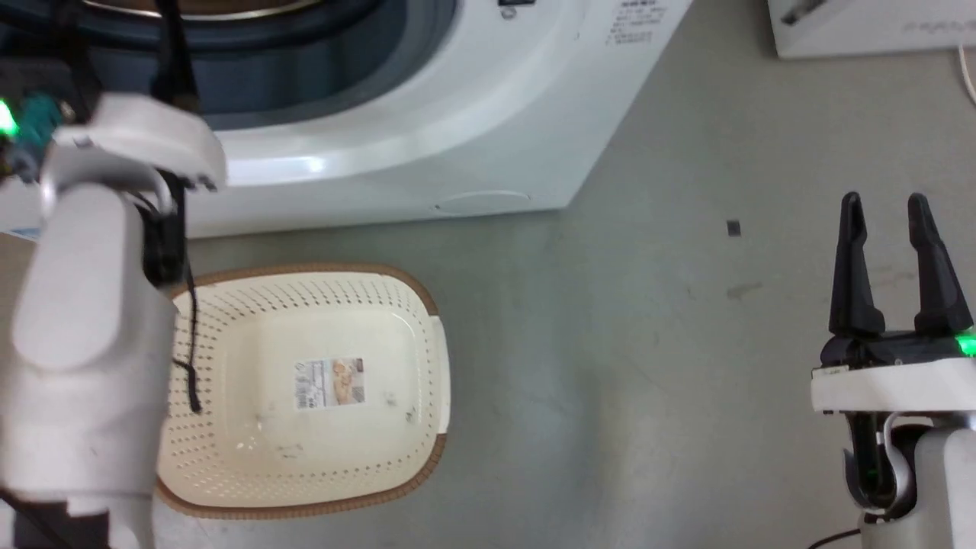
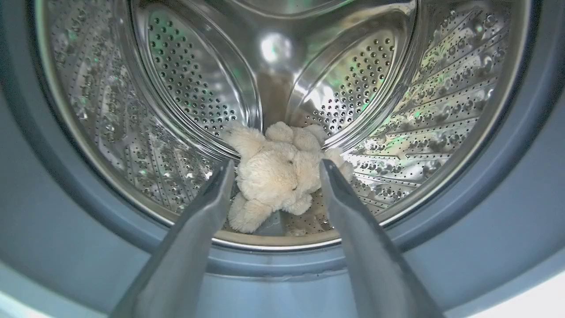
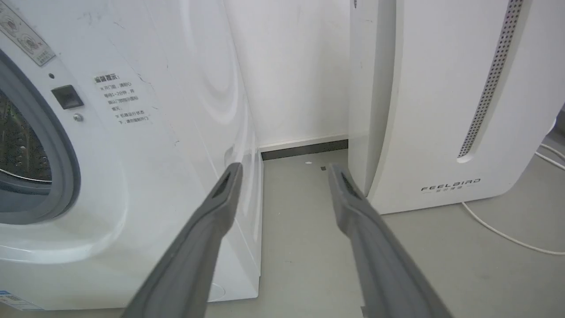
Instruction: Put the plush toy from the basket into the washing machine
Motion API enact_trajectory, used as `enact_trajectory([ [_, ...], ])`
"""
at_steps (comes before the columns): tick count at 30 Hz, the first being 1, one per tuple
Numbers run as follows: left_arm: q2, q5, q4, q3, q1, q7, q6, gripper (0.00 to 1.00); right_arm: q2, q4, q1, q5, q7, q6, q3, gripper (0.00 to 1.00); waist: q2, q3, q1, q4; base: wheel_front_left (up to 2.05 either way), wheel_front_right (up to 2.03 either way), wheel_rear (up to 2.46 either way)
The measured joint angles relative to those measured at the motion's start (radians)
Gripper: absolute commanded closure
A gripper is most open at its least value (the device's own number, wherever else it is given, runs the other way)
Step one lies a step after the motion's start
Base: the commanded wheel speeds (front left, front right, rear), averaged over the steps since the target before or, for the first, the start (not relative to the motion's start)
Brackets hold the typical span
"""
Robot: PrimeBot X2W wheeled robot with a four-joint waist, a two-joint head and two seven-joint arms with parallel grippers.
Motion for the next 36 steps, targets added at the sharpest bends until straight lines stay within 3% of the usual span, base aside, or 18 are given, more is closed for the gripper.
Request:
enact_trajectory([
  [16, -0.141, 0.088, -0.312, 0.072, 0.377, -0.001, -0.026, 0.00, 0.000, -0.019, 0.091, -0.055, 0.000, 0.000, 0.016, 0.00, 0.0000, -0.185, -0.0001, 0.086, 0.00, 0.00, 0.00],
  [36, -0.231, 0.136, -0.412, 0.108, 0.734, -0.001, -0.044, 0.00, 0.000, -0.022, 0.230, -0.088, 0.000, 0.000, 0.001, 0.00, 0.0000, -0.380, 0.0000, 0.170, 0.00, 0.00, 0.00],
])
